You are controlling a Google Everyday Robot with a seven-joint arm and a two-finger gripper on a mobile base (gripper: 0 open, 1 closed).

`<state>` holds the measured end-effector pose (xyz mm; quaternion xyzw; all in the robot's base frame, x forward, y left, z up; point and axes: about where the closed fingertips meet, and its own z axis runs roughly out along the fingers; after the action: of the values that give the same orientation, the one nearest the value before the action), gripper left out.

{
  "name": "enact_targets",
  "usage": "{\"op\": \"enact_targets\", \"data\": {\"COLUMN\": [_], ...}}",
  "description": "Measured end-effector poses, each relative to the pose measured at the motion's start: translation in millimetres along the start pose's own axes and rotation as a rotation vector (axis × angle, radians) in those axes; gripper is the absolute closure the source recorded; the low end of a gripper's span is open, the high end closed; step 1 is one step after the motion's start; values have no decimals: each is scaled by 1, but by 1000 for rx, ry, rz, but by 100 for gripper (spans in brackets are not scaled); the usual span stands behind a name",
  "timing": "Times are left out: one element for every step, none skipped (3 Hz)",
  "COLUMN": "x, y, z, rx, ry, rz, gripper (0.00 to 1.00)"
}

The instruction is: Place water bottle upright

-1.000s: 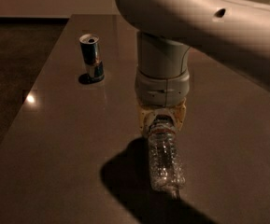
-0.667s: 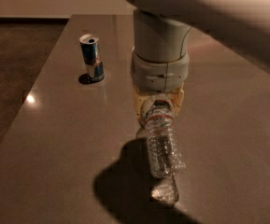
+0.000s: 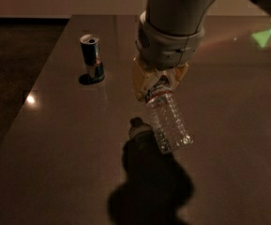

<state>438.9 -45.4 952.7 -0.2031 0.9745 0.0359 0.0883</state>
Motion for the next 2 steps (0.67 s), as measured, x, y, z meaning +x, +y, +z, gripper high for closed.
{"op": "enact_targets", "data": {"x": [-6,-4], "y": [-4,-10], "z": [-20,-36], "rx": [-33,-59], "ry": [-112,-228], "rz": [-101,-155], "gripper": [100,100]}}
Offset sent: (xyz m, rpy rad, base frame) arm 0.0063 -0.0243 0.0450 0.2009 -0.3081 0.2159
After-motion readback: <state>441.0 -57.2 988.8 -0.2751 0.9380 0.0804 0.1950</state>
